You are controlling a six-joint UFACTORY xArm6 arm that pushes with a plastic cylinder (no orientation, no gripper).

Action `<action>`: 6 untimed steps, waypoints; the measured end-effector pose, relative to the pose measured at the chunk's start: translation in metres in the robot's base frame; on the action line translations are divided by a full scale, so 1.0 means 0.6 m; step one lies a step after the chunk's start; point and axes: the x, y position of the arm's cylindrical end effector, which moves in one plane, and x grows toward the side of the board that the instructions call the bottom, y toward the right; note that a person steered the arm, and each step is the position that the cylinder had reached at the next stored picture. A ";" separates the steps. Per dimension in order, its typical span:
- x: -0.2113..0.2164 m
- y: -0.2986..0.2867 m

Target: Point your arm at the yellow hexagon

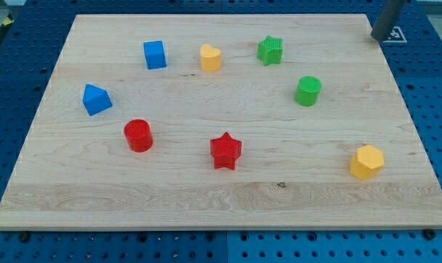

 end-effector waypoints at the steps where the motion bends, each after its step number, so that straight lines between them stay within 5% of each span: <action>1: 0.039 0.003; 2: 0.104 0.010; 4: 0.123 0.010; 6: 0.262 -0.022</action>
